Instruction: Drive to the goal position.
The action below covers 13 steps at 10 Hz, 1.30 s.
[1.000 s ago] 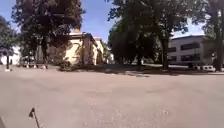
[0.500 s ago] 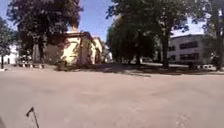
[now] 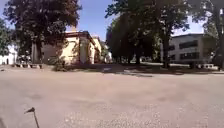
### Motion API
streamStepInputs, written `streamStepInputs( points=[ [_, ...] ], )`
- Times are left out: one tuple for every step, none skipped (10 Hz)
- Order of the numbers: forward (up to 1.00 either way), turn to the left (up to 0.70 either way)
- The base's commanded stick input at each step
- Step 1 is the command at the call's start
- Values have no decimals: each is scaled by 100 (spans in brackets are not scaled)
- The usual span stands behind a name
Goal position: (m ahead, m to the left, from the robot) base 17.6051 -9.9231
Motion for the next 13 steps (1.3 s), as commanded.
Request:
streamStepInputs(
  points=[
    [70, 0],
    [70, 0],
    [70, 0],
    [70, 0],
    [70, 0],
    [70, 0],
    [70, 0],
    [70, 0],
    [70, 0],
    [70, 0],
    [70, 0],
    [70, -5],
    [70, -10]
  ],
)
